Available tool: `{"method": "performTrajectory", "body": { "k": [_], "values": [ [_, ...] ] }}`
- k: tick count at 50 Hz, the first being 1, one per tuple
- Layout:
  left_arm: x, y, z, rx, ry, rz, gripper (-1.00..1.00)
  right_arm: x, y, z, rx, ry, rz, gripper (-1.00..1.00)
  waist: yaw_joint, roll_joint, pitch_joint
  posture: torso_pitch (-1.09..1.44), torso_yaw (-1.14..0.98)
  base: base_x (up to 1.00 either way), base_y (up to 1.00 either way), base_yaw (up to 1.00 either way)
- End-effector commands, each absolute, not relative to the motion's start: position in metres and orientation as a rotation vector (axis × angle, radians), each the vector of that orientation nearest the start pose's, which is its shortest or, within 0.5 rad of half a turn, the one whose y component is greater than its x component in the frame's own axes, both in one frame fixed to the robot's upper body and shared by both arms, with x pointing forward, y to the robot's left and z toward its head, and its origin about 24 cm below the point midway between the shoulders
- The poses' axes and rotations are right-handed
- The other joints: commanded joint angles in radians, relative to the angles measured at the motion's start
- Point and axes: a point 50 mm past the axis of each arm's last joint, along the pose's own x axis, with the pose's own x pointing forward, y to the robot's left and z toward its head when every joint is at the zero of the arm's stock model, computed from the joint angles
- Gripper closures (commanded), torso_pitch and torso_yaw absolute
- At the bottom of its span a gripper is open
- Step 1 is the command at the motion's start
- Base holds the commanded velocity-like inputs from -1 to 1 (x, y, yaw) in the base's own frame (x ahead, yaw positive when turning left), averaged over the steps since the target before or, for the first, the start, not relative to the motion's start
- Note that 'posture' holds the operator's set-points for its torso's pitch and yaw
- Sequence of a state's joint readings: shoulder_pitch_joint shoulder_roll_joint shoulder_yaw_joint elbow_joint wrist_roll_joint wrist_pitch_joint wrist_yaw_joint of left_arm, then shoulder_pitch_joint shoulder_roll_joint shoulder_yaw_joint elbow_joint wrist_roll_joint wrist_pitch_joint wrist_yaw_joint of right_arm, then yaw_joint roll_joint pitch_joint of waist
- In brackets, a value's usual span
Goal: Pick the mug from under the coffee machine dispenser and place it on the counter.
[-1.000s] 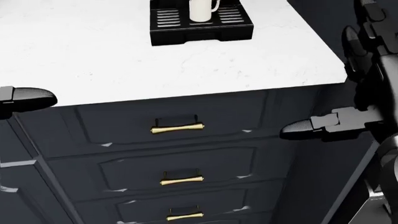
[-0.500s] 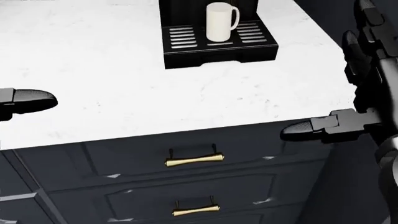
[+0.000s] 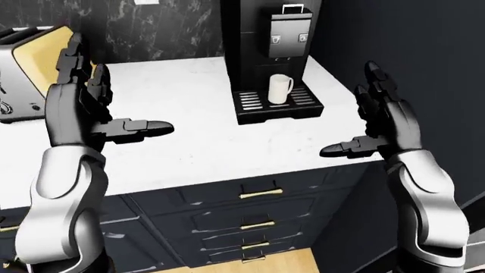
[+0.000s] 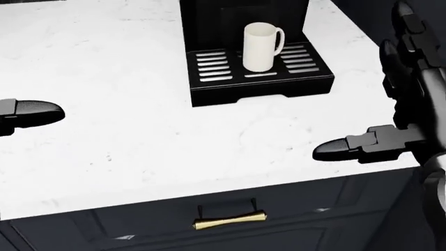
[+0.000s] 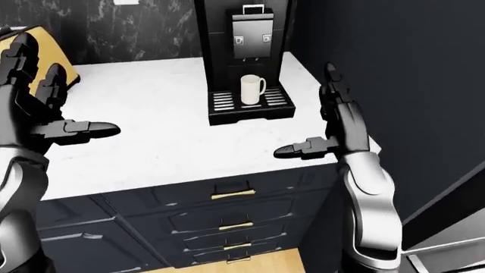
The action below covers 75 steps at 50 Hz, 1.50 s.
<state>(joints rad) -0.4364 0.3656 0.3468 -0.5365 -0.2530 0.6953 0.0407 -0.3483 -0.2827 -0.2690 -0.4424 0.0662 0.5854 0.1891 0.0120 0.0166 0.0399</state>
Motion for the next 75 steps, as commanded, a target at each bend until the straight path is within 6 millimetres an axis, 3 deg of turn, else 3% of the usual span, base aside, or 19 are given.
{"method": "performTrajectory", "body": {
  "k": [1,3,5,6,8,14,16,18,19,21,22,26,29,30,32,41,61,67,75],
  "values": [
    [0.262,0.226,0.253,0.095,-0.430,0.147,-1.00,0.273,-0.214,0.214,-0.210,-0.318,-0.017,-1.00,-0.002,0.001,-0.013,0.00,0.00,0.18,0.05,0.00],
    [0.262,0.226,0.253,0.094,-0.429,0.147,-1.00,0.273,-0.214,0.214,-0.210,-0.318,-0.017,-1.00,0.001,-0.029,-0.013,0.00,0.00,0.18,0.05,0.00],
    [0.262,0.226,0.253,0.094,-0.430,0.147,-1.00,0.273,-0.214,0.214,-0.210,-0.318,-0.016,-1.00,0.003,-0.086,-0.028,0.00,0.00,0.18,0.05,0.00],
    [0.262,0.226,0.254,0.093,-0.430,0.148,-1.00,0.273,-0.214,0.214,-0.210,-0.317,-0.016,-1.00,-0.002,-0.062,-0.023,0.00,0.00,0.17,0.05,0.00],
    [0.262,0.225,0.253,0.093,-0.429,0.146,-1.00,0.273,-0.214,0.213,-0.210,-0.316,-0.015,-1.00,-0.006,-0.069,-0.018,0.00,0.00,0.17,0.05,0.00],
    [0.262,0.225,0.253,0.094,-0.428,0.145,-1.00,0.273,-0.214,0.213,-0.210,-0.316,-0.016,-1.00,-0.015,-0.016,-0.007,0.00,0.00,0.17,0.05,0.00],
    [0.262,0.226,0.253,0.094,-0.430,0.146,-1.00,0.273,-0.214,0.214,-0.210,-0.317,-0.018,-1.00,-0.021,0.016,-0.010,0.00,0.00,0.18,0.05,0.00],
    [0.262,0.226,0.254,0.094,-0.430,0.146,-1.00,0.273,-0.215,0.213,-0.211,-0.317,-0.019,-1.00,-0.024,0.081,-0.029,0.00,0.00,0.18,0.05,0.00],
    [0.262,0.225,0.253,0.094,-0.430,0.146,-1.00,0.274,-0.215,0.213,-0.210,-0.316,-0.021,-1.00,-0.013,0.045,-0.022,0.00,0.00,0.12,0.06,0.00],
    [0.262,0.226,0.253,0.094,-0.430,0.146,-1.00,0.274,-0.215,0.213,-0.214,-0.316,-0.022,-1.00,-0.012,0.059,-0.024,0.00,0.00,0.09,0.02,0.00],
    [0.262,0.226,0.253,0.094,-0.430,0.146,-1.00,0.274,-0.215,0.213,-0.207,-0.313,-0.017,-1.00,-0.006,0.045,-0.009,0.00,0.00,0.04,0.00,0.00],
    [0.262,0.225,0.253,0.094,-0.429,0.145,-1.00,0.273,-0.215,0.212,-0.195,-0.311,-0.014,-1.00,-0.009,0.003,-0.002,0.00,0.00,0.00,0.00,0.00],
    [0.261,0.224,0.254,0.094,-0.430,0.143,-1.00,0.273,-0.215,0.212,-0.188,-0.311,-0.016,-1.00,0.002,-0.054,-0.004,0.00,0.00,0.00,0.00,0.00],
    [0.261,0.224,0.254,0.095,-0.430,0.143,-1.00,0.273,-0.215,0.213,-0.187,-0.312,-0.015,-1.00,0.002,-0.025,-0.005,0.00,0.00,0.00,0.00,0.00],
    [0.261,0.225,0.254,0.095,-0.431,0.144,-1.00,0.273,-0.215,0.214,-0.188,-0.319,-0.019,-1.00,0.000,-0.028,-0.024,0.00,0.00,0.00,0.00,0.00],
    [0.263,0.222,0.254,0.109,-0.433,0.143,-1.00,0.277,-0.219,0.218,-0.193,-0.336,-0.058,-1.00,-0.009,-0.012,-0.033,0.00,0.00,0.00,0.00,0.00],
    [0.262,0.209,0.245,0.100,-0.400,0.216,-1.00,0.277,-0.224,0.221,-0.186,-0.351,-0.092,-1.00,-0.011,-0.019,-0.024,0.00,0.00,0.00,0.00,0.00],
    [0.255,0.205,0.245,0.174,-0.471,0.412,-1.00,0.277,-0.225,0.221,-0.187,-0.352,-0.096,-1.00,-0.009,-0.024,-0.024,0.00,0.00,0.00,0.00,0.00],
    [0.258,0.192,0.240,0.103,-0.387,0.348,-1.00,0.277,-0.225,0.220,-0.186,-0.349,-0.095,-1.00,-0.006,-0.027,-0.028,0.00,0.00,0.00,0.00,0.00]
  ]
}}
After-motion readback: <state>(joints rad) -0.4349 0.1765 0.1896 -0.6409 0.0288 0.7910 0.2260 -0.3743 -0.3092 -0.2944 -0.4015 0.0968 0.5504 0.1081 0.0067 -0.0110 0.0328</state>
